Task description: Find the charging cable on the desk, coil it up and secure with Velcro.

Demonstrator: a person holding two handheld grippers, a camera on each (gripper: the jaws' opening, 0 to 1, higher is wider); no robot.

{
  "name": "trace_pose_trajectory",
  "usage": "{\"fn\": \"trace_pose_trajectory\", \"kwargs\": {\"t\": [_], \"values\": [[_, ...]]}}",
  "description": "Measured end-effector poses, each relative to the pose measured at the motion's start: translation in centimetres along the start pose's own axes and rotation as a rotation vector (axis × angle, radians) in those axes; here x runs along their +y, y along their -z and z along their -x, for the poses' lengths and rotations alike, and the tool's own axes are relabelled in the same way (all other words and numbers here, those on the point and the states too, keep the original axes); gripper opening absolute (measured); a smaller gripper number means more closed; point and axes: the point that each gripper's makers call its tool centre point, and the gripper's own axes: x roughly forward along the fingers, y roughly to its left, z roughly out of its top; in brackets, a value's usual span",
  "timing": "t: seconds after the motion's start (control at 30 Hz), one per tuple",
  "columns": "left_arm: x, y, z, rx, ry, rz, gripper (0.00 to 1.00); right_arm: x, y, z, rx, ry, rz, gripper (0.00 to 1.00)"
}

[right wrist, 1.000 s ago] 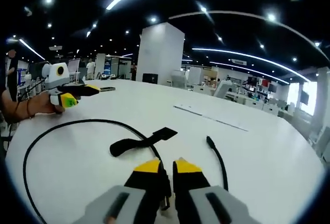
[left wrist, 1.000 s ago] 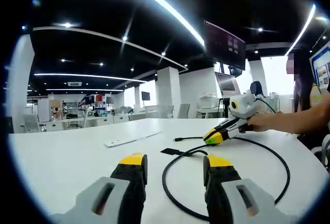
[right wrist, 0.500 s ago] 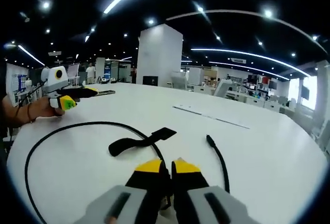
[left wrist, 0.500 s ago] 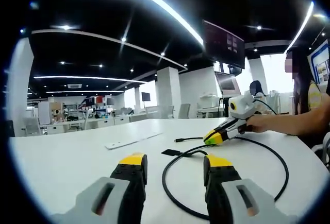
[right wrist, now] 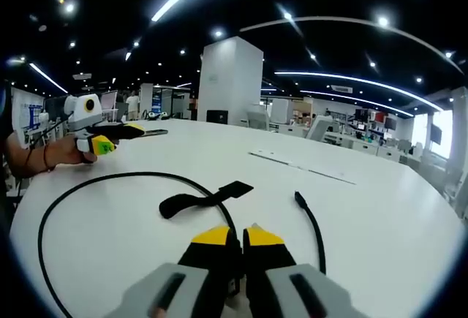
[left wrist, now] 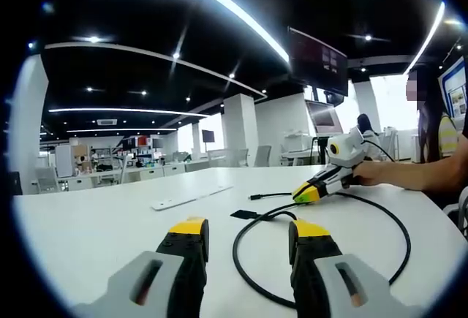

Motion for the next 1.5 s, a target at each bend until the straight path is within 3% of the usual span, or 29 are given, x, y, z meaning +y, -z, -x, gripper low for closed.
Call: {"fn": "trace_pose_trajectory", "kwargs": {"t": [0.9, 1.23, 1.5], "values": [[0.6, 0.4, -0.1, 0.014, -0.023, 0.025, 0.42, -0.1, -0.1, 0.1, -0.012, 0.012, 0.012, 0.08], [0.0, -0.3, -1.6, 0.044, 0.012, -0.005, 0.42, -0.7, -0.1, 0.0, -0.014, 0.019, 0.023, 0.08], [0.4, -1.8, -2.6, 0.059, 0.024, -0.045, 0.42, -0.8, -0.2, 0.0, -0.007, 0.022, 0.030, 0.09]]}}
